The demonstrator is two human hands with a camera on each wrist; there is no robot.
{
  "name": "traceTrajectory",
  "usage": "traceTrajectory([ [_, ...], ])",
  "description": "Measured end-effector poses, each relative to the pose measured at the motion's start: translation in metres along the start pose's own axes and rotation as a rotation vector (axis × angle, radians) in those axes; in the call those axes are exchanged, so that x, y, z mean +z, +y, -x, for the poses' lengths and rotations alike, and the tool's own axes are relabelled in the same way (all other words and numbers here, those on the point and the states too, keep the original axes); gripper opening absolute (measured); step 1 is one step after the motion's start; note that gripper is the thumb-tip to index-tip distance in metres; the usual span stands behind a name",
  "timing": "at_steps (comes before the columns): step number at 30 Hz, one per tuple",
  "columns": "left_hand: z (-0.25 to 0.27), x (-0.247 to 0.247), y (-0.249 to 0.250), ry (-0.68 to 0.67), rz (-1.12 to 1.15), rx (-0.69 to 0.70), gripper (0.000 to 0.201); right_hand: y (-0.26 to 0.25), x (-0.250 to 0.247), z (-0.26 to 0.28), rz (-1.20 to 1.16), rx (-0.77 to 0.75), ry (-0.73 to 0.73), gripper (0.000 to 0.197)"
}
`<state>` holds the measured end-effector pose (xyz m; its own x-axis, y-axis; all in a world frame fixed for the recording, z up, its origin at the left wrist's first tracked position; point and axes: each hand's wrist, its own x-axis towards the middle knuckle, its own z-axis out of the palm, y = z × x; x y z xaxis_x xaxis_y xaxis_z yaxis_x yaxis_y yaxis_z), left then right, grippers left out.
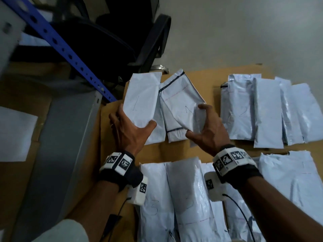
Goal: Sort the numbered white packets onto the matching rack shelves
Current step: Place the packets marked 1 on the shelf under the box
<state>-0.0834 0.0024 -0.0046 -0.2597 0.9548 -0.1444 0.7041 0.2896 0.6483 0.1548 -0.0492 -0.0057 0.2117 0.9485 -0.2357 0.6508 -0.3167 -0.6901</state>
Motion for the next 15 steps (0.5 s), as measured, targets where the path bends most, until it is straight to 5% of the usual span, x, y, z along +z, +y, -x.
traceTrajectory([
  [5, 0.033, -0.063, 0.045, 0.095, 0.069, 0.138, 0.111, -0.036, -0.033, 0.040, -0.115, -0.018, 0.100, 0.094],
  [15, 0.148, -0.204, 0.153, 0.334, 0.158, 0.152, 0.108, -0.116, -0.119, 0.145, -0.325, -0.075, 0.205, 0.090],
])
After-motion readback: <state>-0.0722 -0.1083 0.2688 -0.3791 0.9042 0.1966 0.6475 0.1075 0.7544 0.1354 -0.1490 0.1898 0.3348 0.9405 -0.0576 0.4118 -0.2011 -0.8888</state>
